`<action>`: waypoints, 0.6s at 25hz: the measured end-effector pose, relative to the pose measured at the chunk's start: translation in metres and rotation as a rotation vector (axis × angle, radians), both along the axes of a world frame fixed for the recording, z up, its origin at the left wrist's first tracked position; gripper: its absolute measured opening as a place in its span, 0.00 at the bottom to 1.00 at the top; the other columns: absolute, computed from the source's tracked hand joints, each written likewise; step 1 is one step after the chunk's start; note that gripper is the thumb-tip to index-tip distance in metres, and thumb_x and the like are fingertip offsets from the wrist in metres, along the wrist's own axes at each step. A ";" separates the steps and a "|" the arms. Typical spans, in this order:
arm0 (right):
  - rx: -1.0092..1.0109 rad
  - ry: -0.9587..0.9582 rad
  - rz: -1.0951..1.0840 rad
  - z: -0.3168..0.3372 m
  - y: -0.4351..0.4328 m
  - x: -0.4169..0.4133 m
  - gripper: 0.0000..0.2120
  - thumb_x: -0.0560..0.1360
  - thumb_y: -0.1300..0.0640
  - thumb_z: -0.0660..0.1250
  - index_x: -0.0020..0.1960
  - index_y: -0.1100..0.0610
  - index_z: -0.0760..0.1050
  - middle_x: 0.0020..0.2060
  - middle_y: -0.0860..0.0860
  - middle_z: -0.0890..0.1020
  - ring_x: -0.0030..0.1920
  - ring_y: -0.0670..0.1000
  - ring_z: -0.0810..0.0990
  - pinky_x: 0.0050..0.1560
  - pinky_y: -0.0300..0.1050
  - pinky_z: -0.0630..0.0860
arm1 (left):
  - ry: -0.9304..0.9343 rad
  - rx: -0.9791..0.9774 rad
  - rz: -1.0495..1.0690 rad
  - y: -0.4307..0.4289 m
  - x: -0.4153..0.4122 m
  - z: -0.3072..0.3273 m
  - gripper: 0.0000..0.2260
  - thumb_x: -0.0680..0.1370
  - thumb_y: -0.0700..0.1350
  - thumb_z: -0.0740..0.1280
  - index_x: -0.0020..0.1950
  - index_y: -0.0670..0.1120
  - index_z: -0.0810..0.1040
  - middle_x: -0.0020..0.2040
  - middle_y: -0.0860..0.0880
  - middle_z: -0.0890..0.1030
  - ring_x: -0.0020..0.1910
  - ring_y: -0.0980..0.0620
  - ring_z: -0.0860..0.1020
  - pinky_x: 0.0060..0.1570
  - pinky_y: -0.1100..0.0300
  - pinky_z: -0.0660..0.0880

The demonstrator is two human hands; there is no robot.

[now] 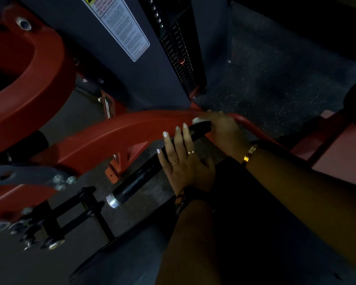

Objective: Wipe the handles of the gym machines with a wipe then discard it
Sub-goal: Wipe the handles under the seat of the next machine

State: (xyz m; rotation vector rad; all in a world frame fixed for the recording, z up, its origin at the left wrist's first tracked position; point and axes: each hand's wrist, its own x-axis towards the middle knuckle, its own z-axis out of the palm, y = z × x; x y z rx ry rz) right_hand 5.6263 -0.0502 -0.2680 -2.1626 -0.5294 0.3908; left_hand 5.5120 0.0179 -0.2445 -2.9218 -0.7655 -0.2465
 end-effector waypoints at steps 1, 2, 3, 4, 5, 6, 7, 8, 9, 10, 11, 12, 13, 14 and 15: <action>-0.051 0.136 -0.049 0.000 -0.003 0.007 0.12 0.80 0.58 0.59 0.61 0.55 0.77 0.58 0.53 0.79 0.58 0.51 0.76 0.59 0.37 0.67 | 0.002 0.002 -0.003 0.000 -0.001 0.000 0.41 0.65 0.52 0.66 0.77 0.48 0.57 0.76 0.49 0.62 0.77 0.45 0.52 0.74 0.44 0.44; -0.050 0.228 -0.095 0.001 -0.001 0.011 0.12 0.80 0.59 0.58 0.61 0.55 0.76 0.58 0.52 0.79 0.57 0.49 0.76 0.55 0.33 0.67 | 0.004 0.014 0.000 0.000 -0.001 0.001 0.41 0.65 0.52 0.66 0.77 0.48 0.58 0.75 0.49 0.62 0.77 0.45 0.52 0.74 0.44 0.44; -0.018 0.224 -0.099 0.005 0.005 0.010 0.13 0.80 0.62 0.58 0.60 0.57 0.77 0.57 0.53 0.80 0.56 0.49 0.77 0.53 0.29 0.66 | 0.011 0.013 0.007 0.000 -0.002 0.002 0.41 0.65 0.52 0.67 0.77 0.48 0.58 0.75 0.49 0.63 0.77 0.45 0.52 0.74 0.44 0.44; 0.035 0.166 -0.082 0.013 0.013 0.003 0.14 0.79 0.66 0.57 0.60 0.59 0.77 0.56 0.54 0.80 0.56 0.50 0.78 0.53 0.28 0.67 | 0.022 0.022 0.009 0.000 -0.003 0.002 0.40 0.67 0.54 0.66 0.77 0.48 0.58 0.76 0.49 0.62 0.77 0.44 0.53 0.74 0.44 0.45; 0.100 0.073 -0.038 0.021 0.020 -0.007 0.14 0.78 0.67 0.57 0.59 0.61 0.77 0.55 0.55 0.81 0.56 0.51 0.78 0.55 0.31 0.68 | 0.043 0.041 0.005 0.000 -0.003 0.001 0.39 0.69 0.56 0.65 0.77 0.48 0.58 0.76 0.49 0.61 0.77 0.44 0.52 0.74 0.44 0.45; 0.164 -0.027 0.021 0.027 0.022 -0.021 0.13 0.78 0.67 0.58 0.58 0.62 0.77 0.53 0.56 0.82 0.55 0.51 0.79 0.58 0.35 0.69 | 0.071 0.068 -0.002 0.000 -0.003 0.001 0.37 0.71 0.59 0.62 0.78 0.49 0.57 0.77 0.50 0.59 0.77 0.44 0.51 0.74 0.43 0.45; 0.206 -0.105 0.068 0.028 0.020 -0.031 0.13 0.78 0.67 0.59 0.59 0.63 0.78 0.52 0.56 0.82 0.54 0.51 0.79 0.60 0.38 0.69 | 0.089 0.084 -0.008 0.000 -0.003 0.000 0.36 0.73 0.60 0.61 0.78 0.49 0.56 0.78 0.50 0.57 0.77 0.44 0.50 0.74 0.43 0.45; 0.211 -0.143 0.110 0.026 0.016 -0.032 0.14 0.77 0.68 0.59 0.60 0.63 0.77 0.54 0.56 0.82 0.56 0.51 0.79 0.62 0.40 0.68 | 0.085 0.078 -0.011 -0.001 -0.003 0.001 0.36 0.73 0.60 0.61 0.78 0.48 0.55 0.78 0.50 0.57 0.77 0.45 0.49 0.74 0.43 0.44; 0.193 -0.139 0.140 0.023 0.009 -0.024 0.15 0.77 0.69 0.59 0.61 0.62 0.76 0.57 0.56 0.81 0.60 0.51 0.77 0.65 0.40 0.66 | 0.069 0.052 -0.004 -0.001 -0.002 0.001 0.38 0.72 0.58 0.64 0.78 0.48 0.55 0.78 0.50 0.57 0.77 0.45 0.49 0.74 0.44 0.43; 0.135 -0.106 0.164 0.016 0.003 -0.012 0.16 0.77 0.69 0.59 0.63 0.61 0.76 0.60 0.56 0.79 0.64 0.52 0.74 0.67 0.39 0.63 | 0.056 0.027 0.005 -0.002 0.000 0.002 0.40 0.69 0.55 0.66 0.78 0.47 0.55 0.77 0.50 0.59 0.77 0.45 0.50 0.73 0.44 0.43; 0.062 -0.045 0.182 0.007 -0.003 0.000 0.16 0.78 0.66 0.58 0.64 0.58 0.76 0.63 0.56 0.77 0.67 0.53 0.72 0.68 0.39 0.61 | 0.048 0.012 0.009 -0.002 0.000 0.003 0.42 0.66 0.53 0.67 0.78 0.47 0.55 0.77 0.50 0.60 0.77 0.45 0.50 0.73 0.45 0.43; -0.005 0.049 0.185 -0.001 -0.009 0.012 0.16 0.79 0.63 0.58 0.64 0.55 0.76 0.65 0.55 0.75 0.68 0.53 0.70 0.69 0.39 0.60 | 0.044 0.006 0.009 -0.002 -0.001 0.003 0.43 0.65 0.52 0.68 0.78 0.47 0.55 0.76 0.50 0.60 0.77 0.45 0.50 0.73 0.45 0.42; -0.063 0.140 0.180 -0.007 -0.014 0.024 0.15 0.80 0.59 0.59 0.64 0.52 0.76 0.66 0.55 0.74 0.69 0.54 0.69 0.70 0.41 0.61 | 0.039 0.003 0.006 -0.002 -0.002 0.003 0.44 0.65 0.52 0.69 0.78 0.47 0.55 0.76 0.50 0.60 0.77 0.45 0.50 0.73 0.45 0.42; -0.108 0.200 0.161 -0.012 -0.018 0.032 0.15 0.79 0.58 0.59 0.64 0.50 0.76 0.66 0.56 0.74 0.68 0.55 0.70 0.69 0.43 0.63 | 0.038 -0.001 0.004 -0.002 -0.003 0.004 0.44 0.65 0.51 0.69 0.78 0.47 0.54 0.76 0.50 0.60 0.77 0.45 0.49 0.73 0.45 0.42; -0.147 0.229 0.130 -0.016 -0.020 0.036 0.16 0.80 0.58 0.59 0.65 0.49 0.75 0.65 0.56 0.74 0.66 0.56 0.72 0.67 0.41 0.65 | 0.039 -0.005 0.003 -0.002 -0.002 0.004 0.44 0.65 0.51 0.69 0.78 0.47 0.54 0.76 0.50 0.60 0.77 0.45 0.49 0.74 0.45 0.42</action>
